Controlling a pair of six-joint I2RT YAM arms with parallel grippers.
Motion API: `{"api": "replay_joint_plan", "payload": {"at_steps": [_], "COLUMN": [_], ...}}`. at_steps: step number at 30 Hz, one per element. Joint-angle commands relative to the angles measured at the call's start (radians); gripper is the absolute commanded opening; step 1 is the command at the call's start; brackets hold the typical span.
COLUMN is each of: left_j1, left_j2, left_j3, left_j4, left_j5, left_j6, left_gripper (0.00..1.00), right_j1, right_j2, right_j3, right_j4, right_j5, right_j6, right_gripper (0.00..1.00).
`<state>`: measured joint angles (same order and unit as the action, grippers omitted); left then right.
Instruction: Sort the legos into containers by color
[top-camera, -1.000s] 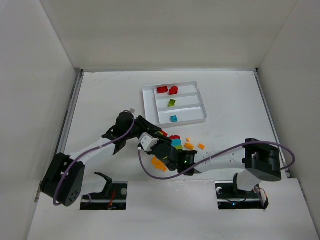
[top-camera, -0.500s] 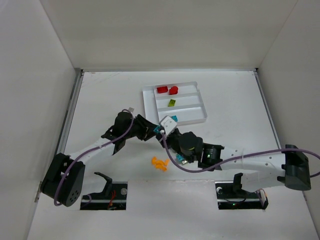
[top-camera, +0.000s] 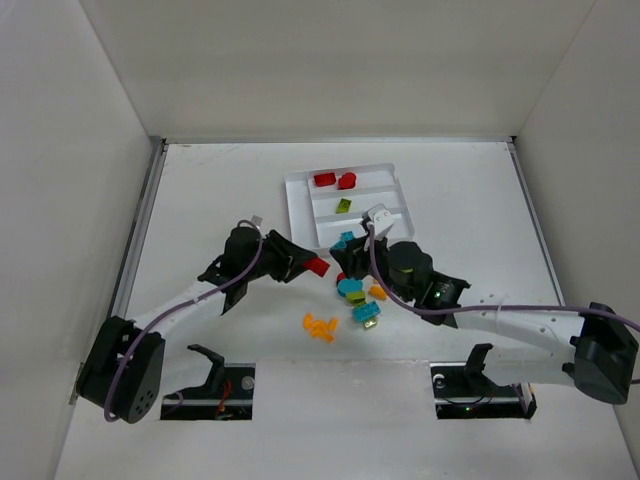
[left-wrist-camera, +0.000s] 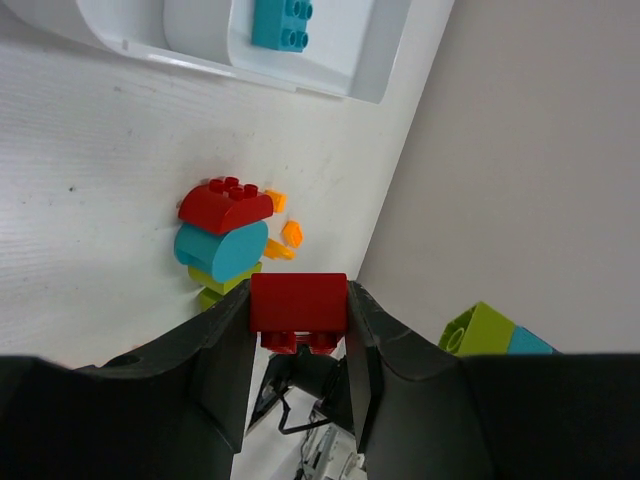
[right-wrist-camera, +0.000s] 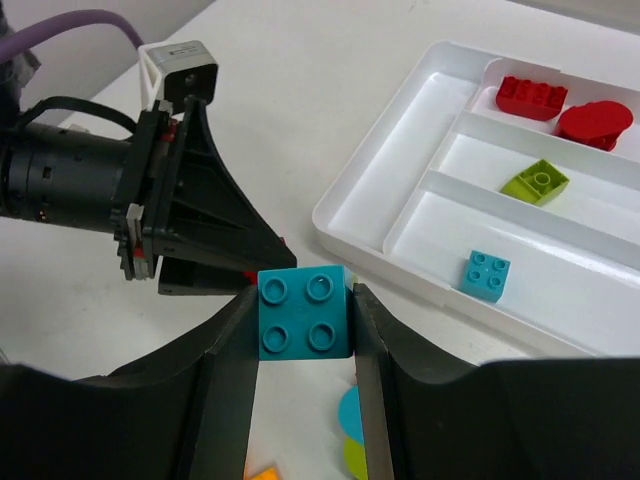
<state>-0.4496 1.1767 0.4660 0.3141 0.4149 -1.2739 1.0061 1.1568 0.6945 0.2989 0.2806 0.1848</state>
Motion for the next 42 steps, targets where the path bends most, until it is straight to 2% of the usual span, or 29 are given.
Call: {"api": "replay_joint_plan", "payload": {"at_steps": [1,6,10,17,24,31,35,42], "left_j1": [0.006,0.007,-0.004,0.012,0.036,0.022,0.016,0.013], "left_j2": [-0.054,-0.068,0.015,0.325,0.693,0.88,0.936,0.952], "left_j3": [-0.009,0.022,0.127,0.385,0.744,0.996,1.059,1.042], "left_j4": [0.016,0.014,0.026,0.132,0.152,0.14,0.109,0.102], "left_j5": [-0.034,-0.126,-0.243,-0.375,-0.363,-0.364,-0.421,-0.478], "left_j6": [0.045,0.12,0.194,0.295,0.327,0.375,0.421,0.446], "left_gripper": [0.08,0.08,0.09,0.1,0.1,0.12,0.13,0.15], "right_j1": [-0.033,-0.089,-0.134,-0.179,-0.226,-0.292,-0.332,-0.332], "right_j2": [-0.017,-0.011,-0.035,-0.071,-0.104,-0.176,-0.197,-0.206], "right_j3": [-0.01,-0.032,-0.058,-0.154,-0.211,-0.254,-0.268,-0.267], "right_j4": [0.069,0.086,0.095,0.166,0.217,0.22,0.215,0.21], "right_j5": [-0.032,0.032,0.06,0.051,0.035,0.046,0.019,0.009], "right_j6": [0.085,0.142,0.171,0.235,0.278,0.34,0.367,0.369], "right_gripper": [0.23,0.24,0.24,0.24,0.24,0.25,0.25,0.26]}}
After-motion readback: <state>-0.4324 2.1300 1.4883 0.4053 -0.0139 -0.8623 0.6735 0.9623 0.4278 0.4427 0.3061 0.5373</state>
